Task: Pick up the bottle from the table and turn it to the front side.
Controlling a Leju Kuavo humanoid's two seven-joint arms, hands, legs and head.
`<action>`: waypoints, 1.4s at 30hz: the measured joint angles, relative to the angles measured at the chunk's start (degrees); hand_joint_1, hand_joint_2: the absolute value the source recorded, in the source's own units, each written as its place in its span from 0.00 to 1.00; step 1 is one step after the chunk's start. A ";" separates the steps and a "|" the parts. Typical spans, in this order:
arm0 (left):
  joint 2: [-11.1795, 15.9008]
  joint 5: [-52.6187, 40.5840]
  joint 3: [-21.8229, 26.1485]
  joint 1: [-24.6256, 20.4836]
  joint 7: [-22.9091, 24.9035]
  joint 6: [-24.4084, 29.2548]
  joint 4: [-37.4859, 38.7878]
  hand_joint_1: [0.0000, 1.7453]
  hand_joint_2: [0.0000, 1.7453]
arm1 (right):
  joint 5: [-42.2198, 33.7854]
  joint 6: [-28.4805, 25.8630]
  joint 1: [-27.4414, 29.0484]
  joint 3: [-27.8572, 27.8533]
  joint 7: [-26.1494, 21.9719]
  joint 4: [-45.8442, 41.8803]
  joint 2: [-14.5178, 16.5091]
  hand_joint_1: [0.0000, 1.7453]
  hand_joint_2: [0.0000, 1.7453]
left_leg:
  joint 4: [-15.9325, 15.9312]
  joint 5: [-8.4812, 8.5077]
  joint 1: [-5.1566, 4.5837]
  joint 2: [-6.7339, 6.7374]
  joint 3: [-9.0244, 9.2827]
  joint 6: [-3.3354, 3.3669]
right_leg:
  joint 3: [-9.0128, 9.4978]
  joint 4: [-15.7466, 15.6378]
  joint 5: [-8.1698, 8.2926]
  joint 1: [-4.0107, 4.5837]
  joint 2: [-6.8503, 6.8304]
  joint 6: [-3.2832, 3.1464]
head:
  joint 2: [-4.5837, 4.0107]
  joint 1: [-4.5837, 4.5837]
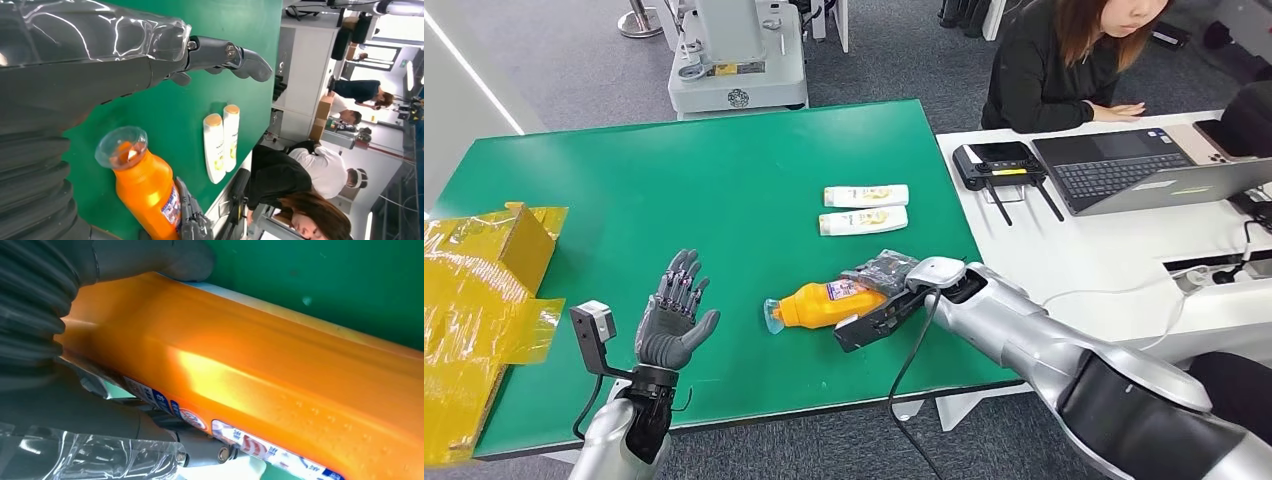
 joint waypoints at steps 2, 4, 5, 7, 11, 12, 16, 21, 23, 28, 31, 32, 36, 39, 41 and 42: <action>0.01 -0.01 0.15 0.28 -0.02 -0.01 -0.01 0.00 1.00 | 0.47 -0.32 0.00 0.60 -0.01 -0.67 -0.69 1.00 1.00 | 0.00 0.00 0.00 -0.01 0.02 0.00 | 0.04 0.00 0.00 0.00 -0.01 0.00 | 0.00 0.00; 0.07 0.00 0.39 0.62 -0.14 -0.06 -0.03 0.00 1.00 | 0.64 -1.08 0.11 1.16 0.00 -1.48 -1.48 1.00 1.00 | 0.00 0.00 0.00 -0.02 0.02 0.00 | 0.06 0.00 0.00 0.00 -0.02 0.01 | 0.00 0.00; 0.10 0.00 0.54 0.81 -0.21 -0.10 -0.04 0.00 1.00 | 0.47 -1.65 0.20 1.38 -0.01 -1.89 -1.83 1.00 1.00 | 0.01 0.00 0.00 -0.01 0.02 0.00 | 0.07 0.00 0.00 0.00 -0.02 0.01 | 0.00 0.00; 0.15 -0.04 0.83 1.14 -0.34 -0.15 -0.07 0.00 1.00 | -0.35 -2.96 0.44 1.57 -0.06 -2.59 -2.27 1.00 1.00 | 0.02 0.00 -0.01 -0.01 0.02 0.01 | 0.07 0.00 0.01 0.00 -0.01 0.02 | 0.00 0.00; 0.25 -0.55 1.25 1.97 -0.83 0.01 -0.43 0.00 1.00 | -4.92 -7.43 1.70 0.74 -1.23 -3.81 -2.71 1.00 1.00 | 0.03 0.00 -0.01 0.00 0.00 0.02 | 0.06 0.00 0.03 0.00 0.00 0.04 | 0.00 0.00; 0.27 -0.73 1.32 2.26 -1.00 0.15 -0.62 0.00 1.00 | -6.66 -8.80 2.37 0.11 -1.84 -4.23 -2.81 1.00 1.00 | 0.04 -0.01 0.00 0.00 -0.01 0.03 | 0.05 0.00 0.03 0.00 0.00 0.04 | 0.00 0.01; 0.40 -1.18 1.66 3.44 -1.51 1.32 -1.71 0.00 1.00 | -13.35 -13.61 6.84 -4.16 -3.89 -7.76 -3.91 1.00 1.00 | 0.05 -0.05 0.00 -0.02 -0.08 0.07 | -0.03 0.00 0.01 0.01 -0.01 0.05 | 0.00 -0.01; 0.73 -1.52 2.14 4.07 -2.08 2.40 -2.69 0.00 1.00 | -14.82 -18.95 14.73 -10.80 -3.79 -15.09 -5.82 1.00 1.00 | 0.04 -0.16 0.02 -0.02 -0.11 0.12 | -0.07 0.00 -0.09 0.03 -0.01 0.07 | 0.00 -0.01; 0.79 -1.62 2.25 4.16 -2.15 2.80 -2.99 0.00 1.00 | -13.46 -21.20 18.36 -13.40 -3.04 -18.21 -6.21 1.00 1.00 | 0.03 -0.18 0.04 -0.06 -0.11 0.12 | -0.07 -0.01 -0.17 0.04 -0.04 0.09 | 0.00 0.00; 1.11 -1.64 2.28 4.78 -2.15 3.97 -4.01 0.00 1.00 | -8.54 -24.32 28.70 -21.33 -2.05 -26.94 -6.36 1.00 1.00 | 0.01 -0.27 0.04 -0.10 -0.11 0.11 | -0.05 -0.01 -0.25 0.04 -0.07 0.08 | 0.00 -0.01; 1.11 -1.66 2.27 4.87 -2.11 4.34 -4.58 0.00 1.00 | -7.43 -24.48 33.37 -25.17 -1.83 -30.90 -6.30 1.00 1.00 | 0.01 -0.28 0.04 -0.10 -0.11 0.12 | -0.05 -0.02 -0.27 0.04 -0.08 0.08 | 0.00 0.00; 1.11 -1.69 2.28 4.89 -2.07 4.44 -4.75 0.00 1.00 | -7.32 -24.59 34.75 -26.27 -1.74 -32.05 -6.26 1.00 1.00 | 0.01 -0.28 0.03 -0.09 -0.12 0.12 | -0.04 -0.02 -0.28 0.04 -0.08 0.08 | 0.00 0.00; 1.12 -1.85 2.28 5.05 -1.75 5.00 -5.38 0.00 1.00 | -8.95 -26.47 40.06 -30.34 -3.25 -36.01 -5.96 1.00 1.00 | 0.01 -0.28 0.02 -0.12 -0.14 0.13 | -0.04 -0.03 -0.28 0.03 -0.10 0.08 | 0.00 0.01; 1.14 -2.16 2.28 5.07 -1.58 5.35 -5.46 0.00 1.00 | -12.61 -30.09 44.58 -33.78 -7.05 -39.12 -5.08 1.00 1.00 | 0.01 -0.28 0.01 -0.15 -0.19 0.13 | -0.07 -0.03 -0.28 0.02 -0.13 0.08 | 0.00 0.00; 1.14 -2.38 2.27 5.00 -1.68 5.44 -5.46 0.00 1.00 | -15.16 -32.89 47.06 -35.80 -9.44 -41.21 -4.21 1.00 1.00 | 0.01 -0.29 0.01 -0.10 -0.19 0.14 | -0.11 -0.03 -0.28 0.02 -0.09 0.09 | 0.00 -0.01; 1.14 -2.48 2.27 4.90 -1.85 5.46 -5.43 0.00 1.00 | -16.58 -34.43 48.47 -36.75 -10.62 -42.45 -3.69 1.00 1.00 | 0.01 -0.30 0.01 -0.11 -0.20 0.15 | -0.13 -0.03 -0.30 0.02 -0.10 0.09 | 0.00 0.00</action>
